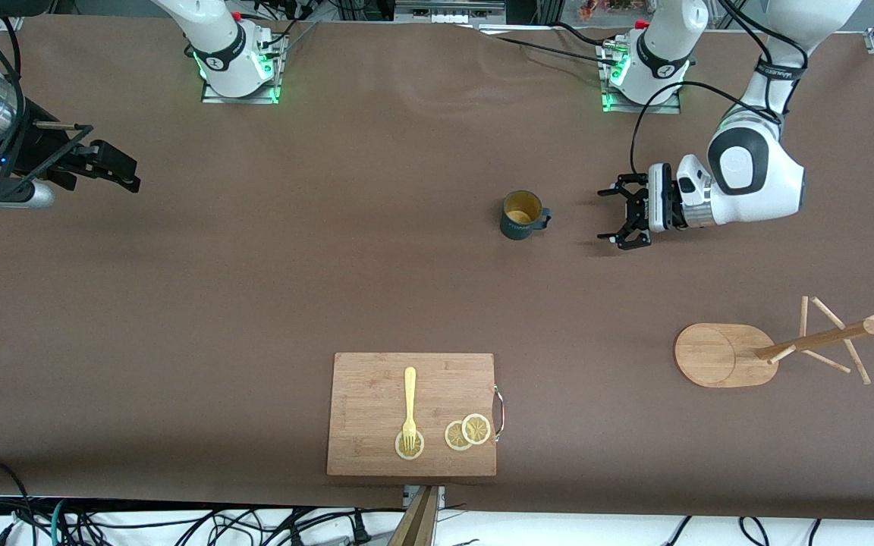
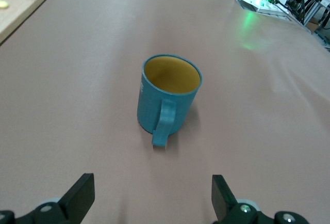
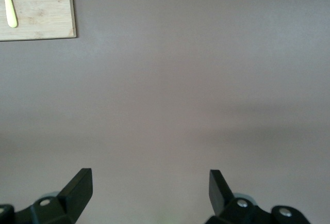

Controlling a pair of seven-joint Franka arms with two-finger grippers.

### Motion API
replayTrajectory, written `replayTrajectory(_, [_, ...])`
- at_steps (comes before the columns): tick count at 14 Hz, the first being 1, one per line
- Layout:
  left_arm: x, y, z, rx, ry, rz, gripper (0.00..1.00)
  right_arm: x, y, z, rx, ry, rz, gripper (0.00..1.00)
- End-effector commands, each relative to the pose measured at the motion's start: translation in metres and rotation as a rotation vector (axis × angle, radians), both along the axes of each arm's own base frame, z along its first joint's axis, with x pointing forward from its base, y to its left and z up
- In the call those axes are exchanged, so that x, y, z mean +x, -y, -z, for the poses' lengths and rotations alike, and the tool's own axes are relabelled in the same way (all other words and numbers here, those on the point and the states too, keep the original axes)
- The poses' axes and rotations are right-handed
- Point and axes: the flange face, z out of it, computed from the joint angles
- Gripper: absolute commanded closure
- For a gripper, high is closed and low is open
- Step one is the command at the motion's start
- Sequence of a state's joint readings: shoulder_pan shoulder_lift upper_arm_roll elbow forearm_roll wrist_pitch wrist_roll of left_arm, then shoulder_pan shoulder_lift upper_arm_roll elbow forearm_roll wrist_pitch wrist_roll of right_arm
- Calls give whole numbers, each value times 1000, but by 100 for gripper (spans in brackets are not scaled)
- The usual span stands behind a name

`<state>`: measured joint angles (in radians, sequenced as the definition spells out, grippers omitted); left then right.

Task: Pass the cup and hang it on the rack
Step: 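Move the left gripper toward the teal mug, opening its fingers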

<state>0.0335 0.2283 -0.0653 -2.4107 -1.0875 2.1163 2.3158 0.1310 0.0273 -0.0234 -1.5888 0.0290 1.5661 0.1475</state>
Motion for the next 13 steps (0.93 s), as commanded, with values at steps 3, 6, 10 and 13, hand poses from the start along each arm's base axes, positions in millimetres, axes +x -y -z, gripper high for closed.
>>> replayTrajectory(3, [-27,2,62,-131,172,-12,0,-4,3,-3,0,-10,1,0])
replayTrajectory(6, [-39,11,93,-164,174,-15,0,-4,2,-3,0,-8,0,0])
replayTrajectory(10, [-36,21,94,-176,186,-31,0,-4,2,-3,0,-10,0,0])
replayTrajectory(13, [-38,47,101,-203,170,-65,0,-4,2,-3,1,-8,0,0])
